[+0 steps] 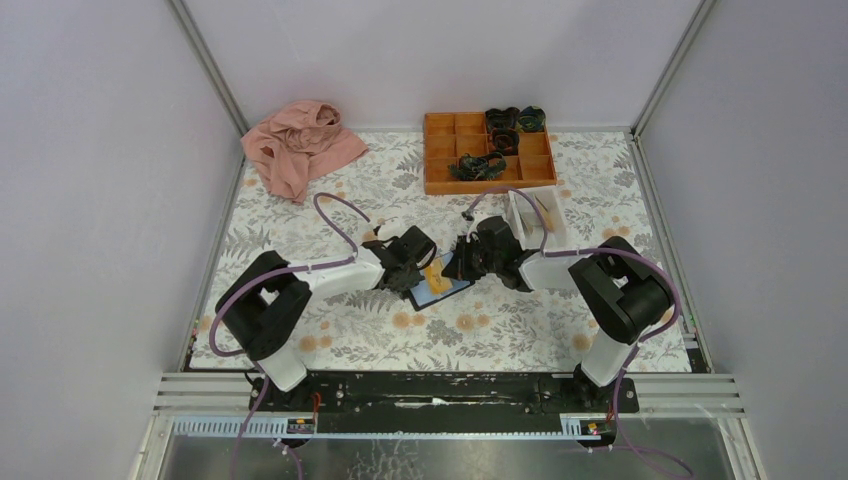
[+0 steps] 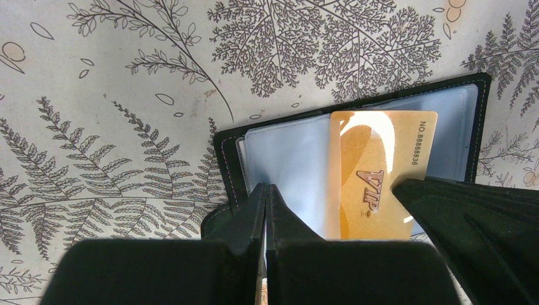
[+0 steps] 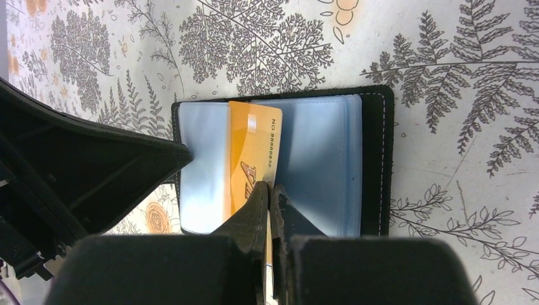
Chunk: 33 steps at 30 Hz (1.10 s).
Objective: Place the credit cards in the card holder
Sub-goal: Insert the credit card into the card holder.
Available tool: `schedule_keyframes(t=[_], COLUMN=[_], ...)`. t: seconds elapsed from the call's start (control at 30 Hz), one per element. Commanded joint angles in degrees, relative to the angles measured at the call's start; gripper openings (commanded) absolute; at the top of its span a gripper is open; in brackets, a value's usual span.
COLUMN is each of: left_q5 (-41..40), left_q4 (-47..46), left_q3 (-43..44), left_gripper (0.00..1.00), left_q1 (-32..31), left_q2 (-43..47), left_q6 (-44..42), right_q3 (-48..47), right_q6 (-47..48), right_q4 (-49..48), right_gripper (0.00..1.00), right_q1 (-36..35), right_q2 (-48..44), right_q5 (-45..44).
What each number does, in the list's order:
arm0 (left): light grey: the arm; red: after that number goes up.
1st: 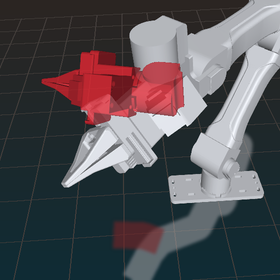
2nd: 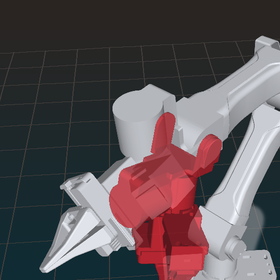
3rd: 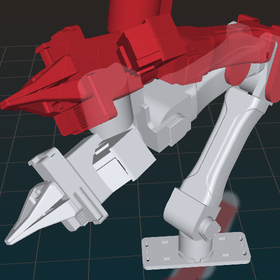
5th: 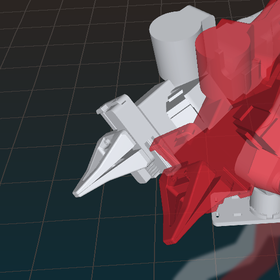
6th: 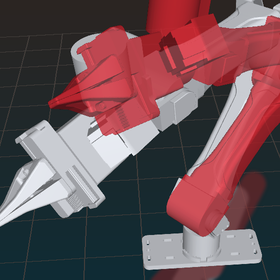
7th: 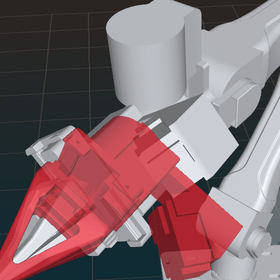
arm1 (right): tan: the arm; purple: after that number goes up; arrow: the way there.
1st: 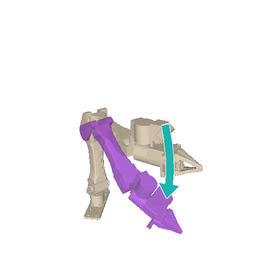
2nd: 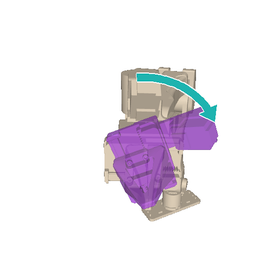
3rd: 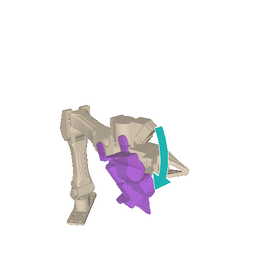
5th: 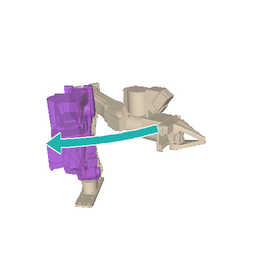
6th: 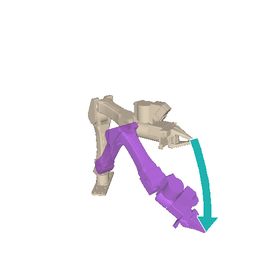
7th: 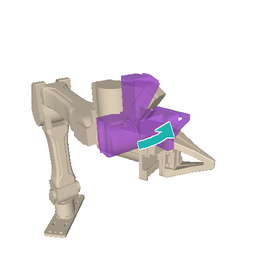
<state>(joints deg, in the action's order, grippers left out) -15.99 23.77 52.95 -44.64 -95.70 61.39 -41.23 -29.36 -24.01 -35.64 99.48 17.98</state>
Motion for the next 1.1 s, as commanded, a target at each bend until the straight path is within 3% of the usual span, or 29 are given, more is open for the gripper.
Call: schedule_keyframes(t=[0.0, 1.07], left_q5=[0.88, 0.63], left_q4=[8.02, 8.65], left_q3=[-0.79, -0.97], left_gripper=[0.00, 0.00], left_q1=[-1.30, -2.55], left_q2=[-2.76, -1.18], left_q6=[-0.04, 1.94], right_q3=[2.44, -0.95], right_q6=[3.45, 3.46], right_q4=[7.51, 9.58], right_gripper=[0.00, 0.02], right_q1=[-1.36, -1.60], right_q2=[-0.28, 3.44], right_q5=[0.73, 6.38])
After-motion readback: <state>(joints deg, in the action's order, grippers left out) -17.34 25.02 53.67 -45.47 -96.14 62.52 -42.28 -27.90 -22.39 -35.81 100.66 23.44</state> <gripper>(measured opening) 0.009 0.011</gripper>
